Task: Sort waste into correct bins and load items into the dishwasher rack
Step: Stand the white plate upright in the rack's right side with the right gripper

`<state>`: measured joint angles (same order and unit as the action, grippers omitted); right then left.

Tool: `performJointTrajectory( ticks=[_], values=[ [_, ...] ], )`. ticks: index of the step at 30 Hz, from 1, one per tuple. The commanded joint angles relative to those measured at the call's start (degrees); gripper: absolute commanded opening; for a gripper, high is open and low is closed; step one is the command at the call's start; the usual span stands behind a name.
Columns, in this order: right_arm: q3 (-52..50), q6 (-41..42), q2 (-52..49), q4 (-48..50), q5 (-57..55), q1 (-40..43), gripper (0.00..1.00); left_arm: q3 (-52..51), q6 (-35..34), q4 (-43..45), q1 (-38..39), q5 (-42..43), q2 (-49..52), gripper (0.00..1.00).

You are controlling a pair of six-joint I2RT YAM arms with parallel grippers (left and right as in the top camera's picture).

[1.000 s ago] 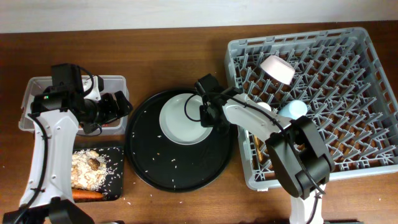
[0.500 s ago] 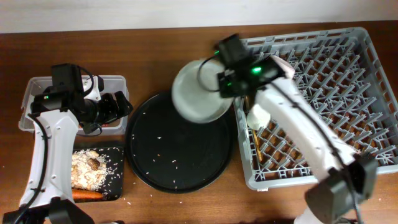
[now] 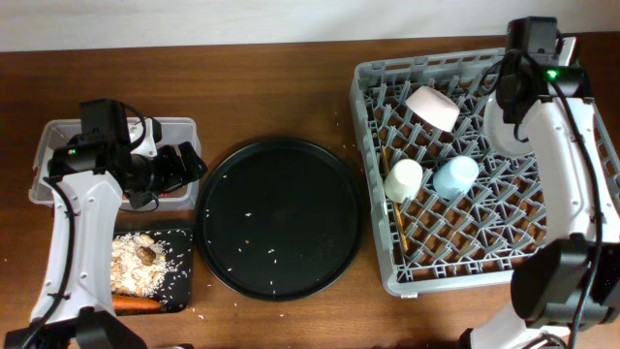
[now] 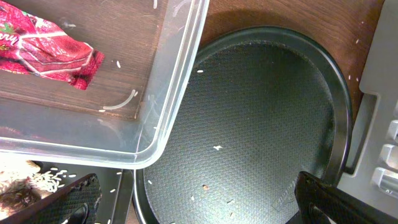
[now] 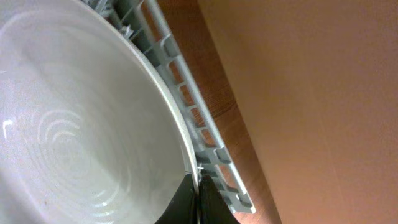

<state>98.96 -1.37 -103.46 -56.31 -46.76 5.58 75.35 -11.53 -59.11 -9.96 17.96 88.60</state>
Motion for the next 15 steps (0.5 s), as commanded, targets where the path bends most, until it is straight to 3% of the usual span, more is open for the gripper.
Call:
performJointTrajectory(
  ticks=[1, 4, 6, 8, 9, 10, 11, 15],
  values=[
    [-2.2, 0.2, -0.9, -0.6, 6.2, -0.4, 0.04, 0.8, 0.9, -0.1, -0.3, 0.0, -0.7, 0.99],
    [-2.7, 0.3, -1.1, -0.9, 6.8, -0.4, 0.04, 0.8, 0.9, -0.1, -0.3, 0.0, -0.7, 0.99],
    [-2.7, 0.3, -1.1, -0.9, 7.6, -0.7, 0.13, 0.8, 0.9, -0.1, -0.3, 0.0, -0.7, 0.99],
    [-2.6, 0.3, -1.1, -0.4, 7.5, -2.3, 0.15, 0.8, 0.9, -0.1, -0.3, 0.0, -0.7, 0.99],
    [-2.6, 0.3, -1.0, -0.4, 7.5, -3.1, 0.22, 0.8, 0.9, -0.1, -0.3, 0.0, -0.7, 0.99],
    [-2.6, 0.3, -1.0, -0.4, 7.5, -4.3, 0.64, 0.8, 0.9, -0.1, -0.3, 0.0, -0.7, 0.99],
    [-2.6, 0.1, -1.0, -0.4, 6.9, -5.5, 0.79, 0.8, 0.9, -0.1, -0.3, 0.0, -0.7, 0.99],
    [-1.5, 0.4, 3.7, -0.6, 7.7, -8.0, 0.86, 0.8, 0.9, -0.1, -0.3, 0.0, -0.7, 0.99]
  ],
)
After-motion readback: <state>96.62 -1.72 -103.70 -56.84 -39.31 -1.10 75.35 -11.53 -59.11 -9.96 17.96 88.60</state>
